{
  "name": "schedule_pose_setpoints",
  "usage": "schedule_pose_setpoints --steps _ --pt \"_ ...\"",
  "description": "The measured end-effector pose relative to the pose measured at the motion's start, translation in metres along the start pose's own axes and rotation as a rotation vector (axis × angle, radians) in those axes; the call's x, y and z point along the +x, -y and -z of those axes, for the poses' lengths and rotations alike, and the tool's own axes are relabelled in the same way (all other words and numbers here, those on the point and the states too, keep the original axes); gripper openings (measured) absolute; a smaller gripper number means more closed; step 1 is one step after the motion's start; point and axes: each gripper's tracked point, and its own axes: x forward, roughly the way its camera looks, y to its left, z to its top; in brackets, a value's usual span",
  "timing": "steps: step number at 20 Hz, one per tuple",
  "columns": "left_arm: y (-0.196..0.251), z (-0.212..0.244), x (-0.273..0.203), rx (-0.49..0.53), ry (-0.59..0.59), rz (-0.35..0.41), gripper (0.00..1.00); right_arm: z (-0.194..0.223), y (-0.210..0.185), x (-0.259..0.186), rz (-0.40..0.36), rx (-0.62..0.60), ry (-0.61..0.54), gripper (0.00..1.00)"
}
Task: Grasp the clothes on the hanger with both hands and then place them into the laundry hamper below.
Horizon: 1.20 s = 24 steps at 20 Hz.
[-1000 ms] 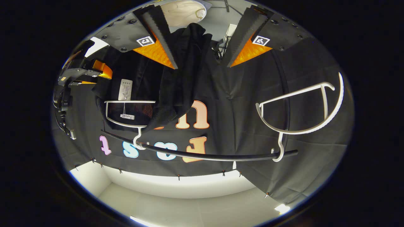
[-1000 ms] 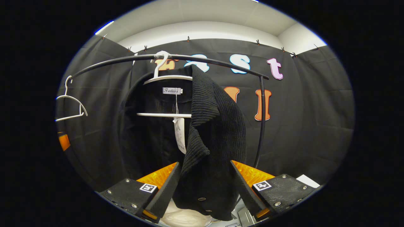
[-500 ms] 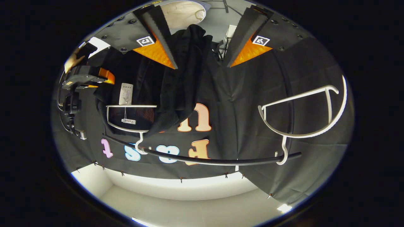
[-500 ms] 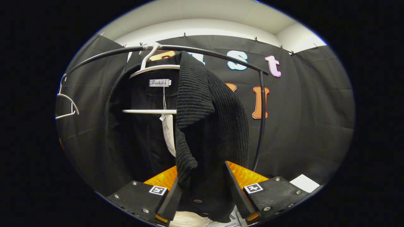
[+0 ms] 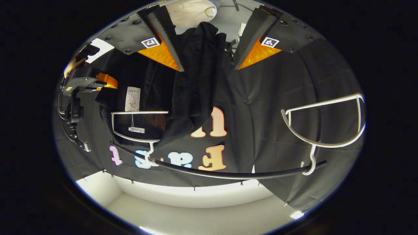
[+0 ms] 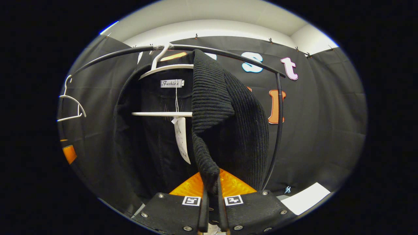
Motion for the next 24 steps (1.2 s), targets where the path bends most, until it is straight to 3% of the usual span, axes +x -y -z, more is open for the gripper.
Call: schedule_pose_setpoints --steps 3,6,10,11,17,18,19,23,24 --pt "0.014 0.006 0.020 -0.013 -0.005 0.035 0.93 -0.003 -0.001 -0.006 -0.013 0.003 0.002 0.04" --pt "0.029 0.013 0.043 -0.024 -0.016 0.062 0.96 -0.006 0.001 -0.012 -0.024 0.007 -0.002 0.03" --pt "0.047 0.023 0.075 -0.036 -0.029 0.104 0.93 -0.010 0.011 -0.021 -0.016 0.015 -0.002 0.03" --pt "0.050 0.026 0.085 -0.036 -0.035 0.107 0.96 -0.011 0.015 -0.023 -0.013 0.018 -0.001 0.03" --pt "0.057 0.050 0.127 0.015 -0.070 0.065 0.93 -0.024 0.037 -0.040 0.011 0.028 0.010 0.03" --pt "0.058 0.055 0.134 0.010 -0.079 0.067 0.97 -0.028 0.042 -0.043 0.015 0.028 0.015 0.03" --pt "0.058 0.058 0.139 0.005 -0.087 0.067 0.94 -0.033 0.046 -0.047 0.020 0.025 0.021 0.03" --pt "0.047 0.058 0.152 0.025 -0.081 0.028 0.97 -0.058 0.065 -0.061 0.043 -0.003 0.062 0.02" --pt "0.045 0.055 0.155 0.039 -0.076 0.020 0.93 -0.067 0.070 -0.064 0.049 -0.006 0.078 0.02"
